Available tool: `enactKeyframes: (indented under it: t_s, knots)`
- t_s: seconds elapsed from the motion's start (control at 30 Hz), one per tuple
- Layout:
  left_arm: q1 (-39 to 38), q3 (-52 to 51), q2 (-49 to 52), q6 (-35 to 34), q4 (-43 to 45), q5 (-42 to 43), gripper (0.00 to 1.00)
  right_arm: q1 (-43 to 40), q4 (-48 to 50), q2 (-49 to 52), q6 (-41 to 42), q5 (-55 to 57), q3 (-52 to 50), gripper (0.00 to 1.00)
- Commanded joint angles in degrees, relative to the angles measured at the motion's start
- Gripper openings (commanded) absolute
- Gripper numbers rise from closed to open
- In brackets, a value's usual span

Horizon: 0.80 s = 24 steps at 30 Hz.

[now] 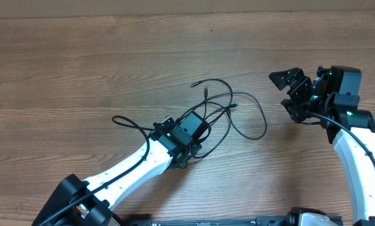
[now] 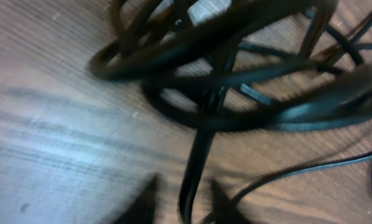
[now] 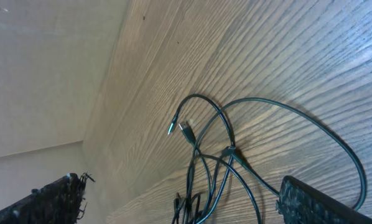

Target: Untangle cables

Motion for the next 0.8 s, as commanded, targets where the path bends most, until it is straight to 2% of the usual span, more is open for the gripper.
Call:
enactKeyframes:
  t_s: [0.0,0.07,0.17,0.33,0.43,0.57,0.77]
  knots:
    - [0.4,-0.2,0.0,-1.0,1.9,-3.4,0.04,-0.2,0.0,0.0,-0.5,0.2,0.4,0.98]
    - [1.6,1.9,-0.4,1.7,1.7,-1.8,0.04,-0.2,-0.9,0.0,-0.6,0.2,0.4,0.98]
    - [4.7,11.7,-2.4,9.1,-0.8,7.3,0.04,-0.1,-2.7,0.0,-3.3,0.1,0.4,0.98]
    - [7.3,33.6,-3.1,20.6,-12.0,11.9,0.04,1.7,-3.5,0.0,-12.8,-5.8,0.4,1.0]
    - [7.5,40.6,-3.1,29.7,-15.9,12.4,0.04,2.0,-3.7,0.0,-13.4,-5.9,0.4,1.0]
    - [8.7,46.1,-3.1,30.6,-19.7,5.6,0.04,2.0,-3.7,0.0,-13.4,-5.9,0.4,1.0]
    - [19.0,54.3,-6.4,31.9,-22.4,9.0,0.04,2.9,-6.1,0.0,-14.3,-9.5,0.4,1.0]
